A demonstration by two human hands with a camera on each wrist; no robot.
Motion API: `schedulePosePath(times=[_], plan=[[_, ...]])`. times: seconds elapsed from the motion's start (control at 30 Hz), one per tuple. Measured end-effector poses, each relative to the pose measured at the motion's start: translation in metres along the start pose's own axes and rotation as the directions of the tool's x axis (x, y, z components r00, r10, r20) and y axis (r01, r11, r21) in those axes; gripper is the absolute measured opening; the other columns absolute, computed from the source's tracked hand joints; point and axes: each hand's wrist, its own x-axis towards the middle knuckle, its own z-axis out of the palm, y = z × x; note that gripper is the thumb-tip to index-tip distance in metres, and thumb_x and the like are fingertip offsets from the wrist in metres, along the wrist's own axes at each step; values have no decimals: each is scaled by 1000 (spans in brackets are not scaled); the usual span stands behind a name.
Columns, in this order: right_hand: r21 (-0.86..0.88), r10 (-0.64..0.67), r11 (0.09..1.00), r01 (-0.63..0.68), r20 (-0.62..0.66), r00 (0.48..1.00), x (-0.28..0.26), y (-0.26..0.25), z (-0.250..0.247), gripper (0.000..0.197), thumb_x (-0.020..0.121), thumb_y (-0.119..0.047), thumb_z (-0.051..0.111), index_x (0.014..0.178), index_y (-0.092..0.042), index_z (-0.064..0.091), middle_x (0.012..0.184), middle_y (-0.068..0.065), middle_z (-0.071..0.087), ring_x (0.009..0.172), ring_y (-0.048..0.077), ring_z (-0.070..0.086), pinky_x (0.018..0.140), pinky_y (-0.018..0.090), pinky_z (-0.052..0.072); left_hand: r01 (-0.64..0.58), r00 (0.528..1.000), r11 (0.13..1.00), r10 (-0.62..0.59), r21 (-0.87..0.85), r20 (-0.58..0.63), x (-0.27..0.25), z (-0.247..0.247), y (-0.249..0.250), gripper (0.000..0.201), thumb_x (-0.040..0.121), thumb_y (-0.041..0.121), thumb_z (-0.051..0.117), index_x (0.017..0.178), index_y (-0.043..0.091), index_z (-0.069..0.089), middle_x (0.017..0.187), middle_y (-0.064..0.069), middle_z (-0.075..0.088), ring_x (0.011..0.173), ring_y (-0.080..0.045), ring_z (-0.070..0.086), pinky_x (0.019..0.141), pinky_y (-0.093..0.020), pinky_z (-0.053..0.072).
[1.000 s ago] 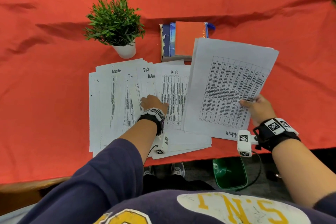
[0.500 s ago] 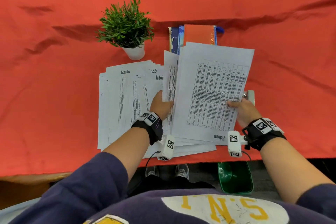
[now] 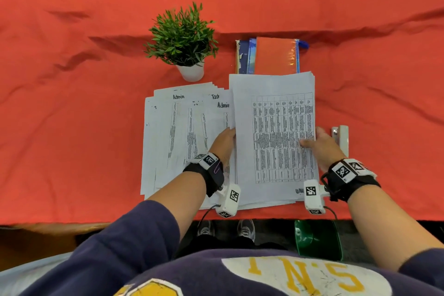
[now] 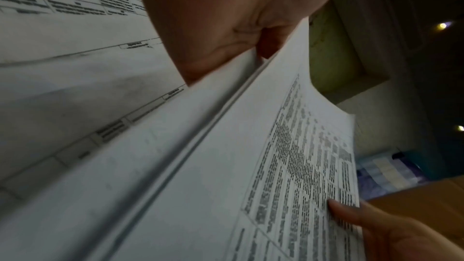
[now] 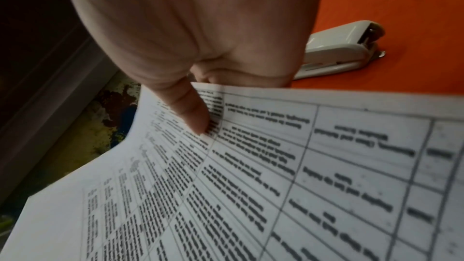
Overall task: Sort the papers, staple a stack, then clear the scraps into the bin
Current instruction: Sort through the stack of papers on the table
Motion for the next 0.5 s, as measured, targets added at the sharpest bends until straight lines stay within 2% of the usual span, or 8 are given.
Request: schedulePosePath(times=[0.07,0.1,0.17,0.23,0.27,0.33,0.43,0.5], plan=[[1,-43,999,43,-61,997,-3,-1,-1,60,87,1,62,136,-24,37,115,-2,61,102,18,61,89,37,48,-31,999,989,28,146,20,6,0,-5,30,102,26,36,119,12,57,99,2,56,105,-23,53,105,-41,42],[-10,-58,998,57,-74,996,-4,0,-2,64,87,3,61,138,-26,35,115,-1,61,102,18,61,88,37,49,-38,999,979,32,200,32,9,0,-7,22,101,25,37,106,18,56,90,5,54,102,-22,50,102,-42,42],[-116,-92,990,78,-123,988,-4,3,-6,51,90,0,58,136,-18,44,117,3,62,104,22,61,88,36,48,-62,998,946,53,318,37,15,0,-13,19,100,24,39,89,22,54,84,4,54,95,-21,50,89,-37,46],[-179,-116,980,85,-176,977,-1,9,-15,37,92,-3,56,128,-13,55,118,7,64,108,26,61,91,37,48,-76,990,860,124,505,-62,19,-1,-18,19,96,25,45,96,19,62,99,-6,62,93,-28,58,81,-34,50],[-172,-123,981,89,-198,973,-1,12,-20,37,92,-3,57,128,-12,56,120,7,64,110,27,60,94,39,47,-35,974,785,164,619,-154,22,-3,-22,19,94,26,49,103,18,63,110,-8,60,100,-28,58,83,-35,51],[-184,-136,979,92,-242,961,-1,18,-29,40,90,-5,58,129,-11,56,124,7,63,113,27,59,98,41,46,97,942,668,179,738,-286,27,-10,-30,28,92,27,55,117,16,55,124,-10,48,116,-27,46,90,-38,47],[-175,-135,981,86,-292,947,-3,24,-40,34,89,-3,59,122,-12,60,117,8,66,107,29,61,96,47,48,205,936,597,113,776,-334,32,-16,-35,53,88,27,63,131,7,39,133,-14,37,124,-29,37,96,-37,44],[-168,-130,983,80,-311,941,-7,24,-45,32,89,-3,59,118,-15,61,115,9,67,106,30,63,95,50,49,215,938,577,104,788,-332,37,-15,-39,61,85,21,66,134,4,33,134,-16,40,124,-30,39,97,-37,44]])
